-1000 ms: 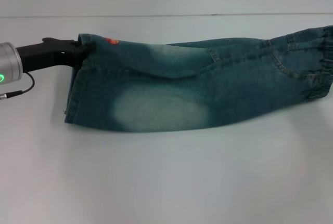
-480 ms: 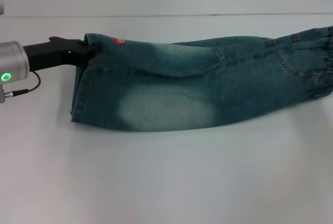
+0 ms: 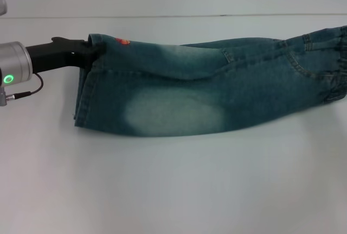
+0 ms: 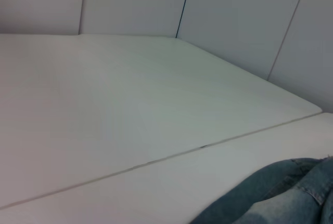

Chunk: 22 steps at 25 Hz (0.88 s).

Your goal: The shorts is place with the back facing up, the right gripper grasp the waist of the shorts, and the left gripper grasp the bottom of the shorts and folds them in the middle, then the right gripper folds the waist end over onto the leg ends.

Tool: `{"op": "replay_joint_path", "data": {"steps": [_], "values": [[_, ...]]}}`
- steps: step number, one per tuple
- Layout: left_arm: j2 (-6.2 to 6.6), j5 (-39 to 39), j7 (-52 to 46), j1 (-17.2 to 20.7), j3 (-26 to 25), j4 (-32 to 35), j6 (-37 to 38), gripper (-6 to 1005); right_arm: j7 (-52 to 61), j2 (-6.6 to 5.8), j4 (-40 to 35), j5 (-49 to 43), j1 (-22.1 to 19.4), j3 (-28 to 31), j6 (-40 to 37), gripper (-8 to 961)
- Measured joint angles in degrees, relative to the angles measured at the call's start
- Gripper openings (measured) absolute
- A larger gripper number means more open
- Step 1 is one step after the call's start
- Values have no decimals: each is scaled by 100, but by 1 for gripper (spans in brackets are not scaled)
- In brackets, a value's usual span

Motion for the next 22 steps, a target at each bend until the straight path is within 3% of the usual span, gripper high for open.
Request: {"op": "replay_joint_path", "data": {"steps": [22], "values": [[28, -15, 4, -229, 21, -42, -64, 47, 324, -62, -226, -28, 179, -362, 210, 176]]}}
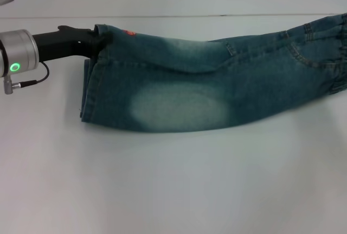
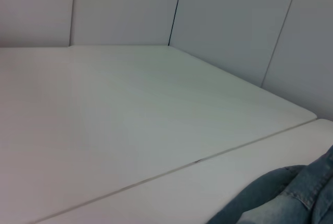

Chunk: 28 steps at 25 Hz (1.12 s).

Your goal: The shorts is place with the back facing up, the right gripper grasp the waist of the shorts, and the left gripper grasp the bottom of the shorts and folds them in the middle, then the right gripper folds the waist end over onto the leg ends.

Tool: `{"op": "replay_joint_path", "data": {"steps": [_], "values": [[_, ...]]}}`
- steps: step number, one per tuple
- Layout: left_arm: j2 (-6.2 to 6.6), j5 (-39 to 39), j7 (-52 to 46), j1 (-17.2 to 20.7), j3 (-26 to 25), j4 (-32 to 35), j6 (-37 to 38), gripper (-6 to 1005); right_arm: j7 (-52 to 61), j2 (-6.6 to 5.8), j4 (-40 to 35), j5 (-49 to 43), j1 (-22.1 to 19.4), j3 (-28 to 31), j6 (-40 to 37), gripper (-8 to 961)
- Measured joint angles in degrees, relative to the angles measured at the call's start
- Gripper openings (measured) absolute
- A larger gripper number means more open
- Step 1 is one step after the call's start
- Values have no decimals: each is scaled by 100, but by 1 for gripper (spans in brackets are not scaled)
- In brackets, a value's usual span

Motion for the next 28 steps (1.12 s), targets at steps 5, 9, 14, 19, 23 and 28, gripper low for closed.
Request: {"op": "replay_joint_path", "data": {"steps": [5, 9, 14, 19, 23, 28], "values": [[-21, -2, 2, -7, 54, -1, -33, 46, 6, 0, 0, -12, 23, -42, 90, 182], [-41, -2, 1, -6, 122, -1, -126, 45, 6, 0, 0, -16, 23, -55, 122, 187], [-136, -2, -20, -6, 369, 12, -404, 44, 6, 4, 6, -9, 24, -79, 138, 193], [-277, -2, -25, 12, 893, 52, -858, 63, -1, 14, 8, -5, 52, -122, 139, 199], [-433, -2, -32, 33, 988, 166, -1218, 116, -12, 37, 5, 9, 64, -132, 213, 226], [-493, -12, -100, 39, 1019, 236, -1505, 288, -12, 67, 3, 20, 96, -132, 404, 343]]}}
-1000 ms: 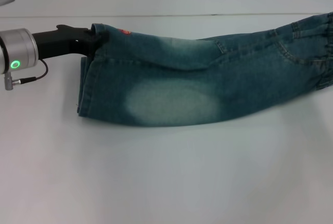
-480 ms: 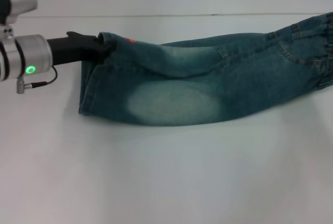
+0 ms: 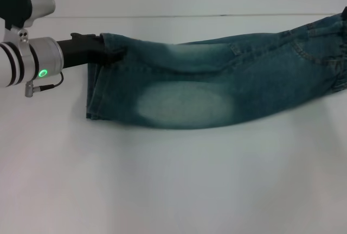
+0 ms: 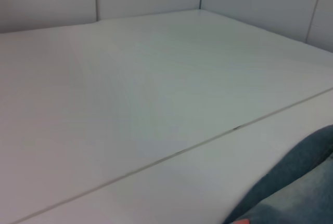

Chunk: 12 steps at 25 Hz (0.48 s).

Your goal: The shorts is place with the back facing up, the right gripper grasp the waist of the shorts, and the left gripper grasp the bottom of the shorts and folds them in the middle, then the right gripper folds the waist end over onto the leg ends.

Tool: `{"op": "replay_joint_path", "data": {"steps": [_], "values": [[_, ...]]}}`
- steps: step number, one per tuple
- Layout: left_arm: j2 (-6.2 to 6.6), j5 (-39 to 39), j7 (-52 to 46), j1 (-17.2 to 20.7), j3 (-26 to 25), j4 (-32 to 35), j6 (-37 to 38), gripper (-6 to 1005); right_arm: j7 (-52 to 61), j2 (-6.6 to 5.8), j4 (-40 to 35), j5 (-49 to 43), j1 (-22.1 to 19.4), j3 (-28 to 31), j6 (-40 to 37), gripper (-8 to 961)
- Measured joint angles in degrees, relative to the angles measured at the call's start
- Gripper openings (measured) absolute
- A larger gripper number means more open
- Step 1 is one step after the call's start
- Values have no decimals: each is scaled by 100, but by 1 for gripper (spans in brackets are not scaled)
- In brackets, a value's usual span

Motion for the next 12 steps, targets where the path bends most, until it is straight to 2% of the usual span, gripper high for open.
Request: {"op": "replay_joint_path", "data": {"steps": [2, 4, 12], "values": [[-1, -66, -15, 13, -8, 18, -51, 524, -10, 5, 0, 1, 7, 0, 18, 390], [-1, -198, -17, 44, -15, 30, -118, 564, -14, 6, 0, 4, 8, 13, 33, 437], [5, -278, -24, 104, -21, 44, -215, 722, -25, 15, 0, 154, -2, -1, 99, 766]]}}
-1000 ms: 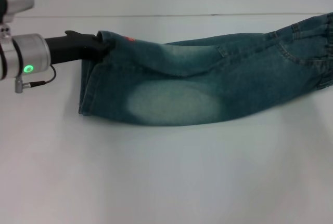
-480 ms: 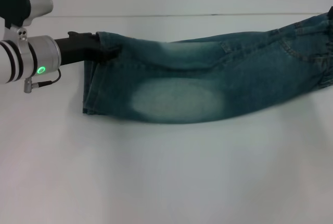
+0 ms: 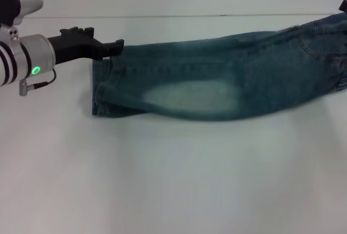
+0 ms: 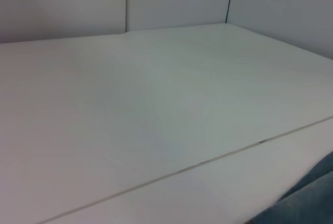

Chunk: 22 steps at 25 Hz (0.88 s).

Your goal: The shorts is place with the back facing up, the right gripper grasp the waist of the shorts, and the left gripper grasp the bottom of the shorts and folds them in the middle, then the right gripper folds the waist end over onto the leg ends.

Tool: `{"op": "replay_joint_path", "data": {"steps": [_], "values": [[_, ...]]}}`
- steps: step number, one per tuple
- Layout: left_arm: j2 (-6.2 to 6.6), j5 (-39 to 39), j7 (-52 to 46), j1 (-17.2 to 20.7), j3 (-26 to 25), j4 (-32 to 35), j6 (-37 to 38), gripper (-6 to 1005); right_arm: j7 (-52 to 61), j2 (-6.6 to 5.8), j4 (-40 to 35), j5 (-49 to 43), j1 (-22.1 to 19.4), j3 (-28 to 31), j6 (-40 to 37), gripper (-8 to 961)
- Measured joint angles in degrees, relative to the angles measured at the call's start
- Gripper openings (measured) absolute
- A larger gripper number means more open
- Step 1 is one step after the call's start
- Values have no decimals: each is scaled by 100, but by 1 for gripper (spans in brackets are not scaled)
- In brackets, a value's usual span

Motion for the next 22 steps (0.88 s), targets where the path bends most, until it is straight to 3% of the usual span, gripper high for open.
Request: {"op": "replay_joint_path", "data": {"steps": [6, 11, 22], "values": [[-3, -2, -6, 32, 7, 1, -93, 888, 22, 51, 32, 6, -7, 11, 185, 958], [-12, -2, -6, 54, 54, -7, -161, 919, 32, 163, 36, 124, -44, 16, 404, 958], [-18, -2, 44, 113, 68, -8, -169, 918, 308, 205, 18, 116, -48, -40, 331, 958]]}}
